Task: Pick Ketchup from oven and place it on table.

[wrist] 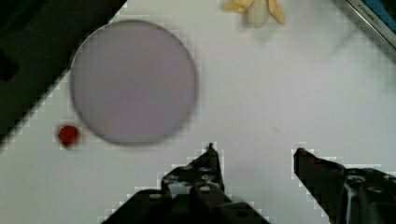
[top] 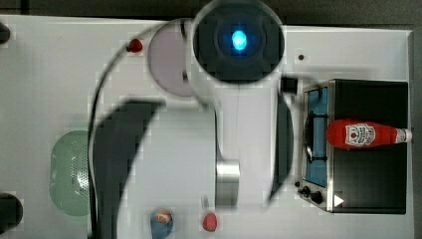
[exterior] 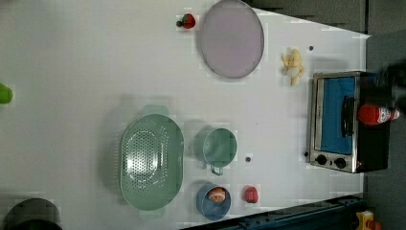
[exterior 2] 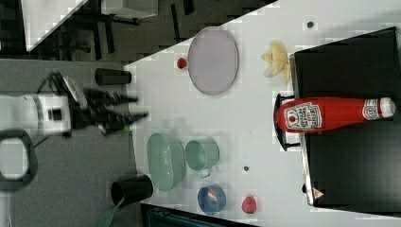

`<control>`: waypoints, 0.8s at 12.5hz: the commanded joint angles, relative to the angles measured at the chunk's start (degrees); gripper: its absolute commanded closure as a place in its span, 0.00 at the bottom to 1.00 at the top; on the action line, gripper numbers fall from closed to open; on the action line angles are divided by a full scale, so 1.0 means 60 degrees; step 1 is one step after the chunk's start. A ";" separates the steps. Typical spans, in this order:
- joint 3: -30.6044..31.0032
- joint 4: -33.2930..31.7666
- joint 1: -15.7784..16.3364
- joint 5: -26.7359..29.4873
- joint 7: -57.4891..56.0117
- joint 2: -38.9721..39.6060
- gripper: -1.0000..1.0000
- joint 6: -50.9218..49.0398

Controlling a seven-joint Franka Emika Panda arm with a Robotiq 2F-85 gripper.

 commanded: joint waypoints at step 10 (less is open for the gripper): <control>-0.1670 -0.1578 -0.0550 -0.0109 0.0029 -0.2749 0.00 -0.0687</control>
